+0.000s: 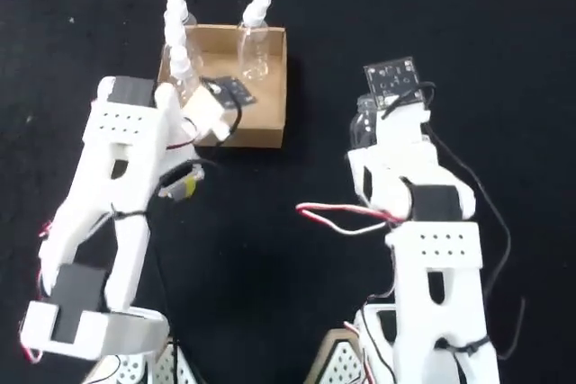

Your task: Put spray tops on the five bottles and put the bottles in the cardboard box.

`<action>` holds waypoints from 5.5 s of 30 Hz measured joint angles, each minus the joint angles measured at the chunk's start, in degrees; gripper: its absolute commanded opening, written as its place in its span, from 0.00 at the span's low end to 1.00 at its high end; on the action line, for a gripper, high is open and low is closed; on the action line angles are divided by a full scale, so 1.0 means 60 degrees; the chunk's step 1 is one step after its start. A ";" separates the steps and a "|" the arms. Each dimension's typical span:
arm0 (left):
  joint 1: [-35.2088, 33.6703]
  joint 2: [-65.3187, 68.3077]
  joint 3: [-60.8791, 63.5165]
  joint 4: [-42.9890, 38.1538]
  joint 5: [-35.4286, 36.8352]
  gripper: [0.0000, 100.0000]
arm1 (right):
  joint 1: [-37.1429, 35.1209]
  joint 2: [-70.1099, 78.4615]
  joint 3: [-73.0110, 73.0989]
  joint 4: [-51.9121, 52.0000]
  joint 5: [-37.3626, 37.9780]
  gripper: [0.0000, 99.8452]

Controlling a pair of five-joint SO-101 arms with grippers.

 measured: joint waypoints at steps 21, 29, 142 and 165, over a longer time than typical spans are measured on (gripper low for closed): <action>0.0982 -0.2842 0.0425 -0.1641 0.5846 0.03 | 0.0000 -0.1304 0.0864 -0.0234 -0.0015 0.04; 0.0982 -0.4571 0.2051 -0.3136 0.8996 0.03 | -0.0557 -0.2784 0.1656 -0.0234 -0.0015 0.04; -0.0264 -1.5634 0.8879 -0.8308 1.4564 0.03 | -0.5421 -0.8791 0.7516 -0.2945 0.3033 0.03; 0.1451 -1.5634 0.9788 -0.8308 1.4564 0.03 | -0.5421 -0.8791 0.7516 -0.2945 0.3048 0.03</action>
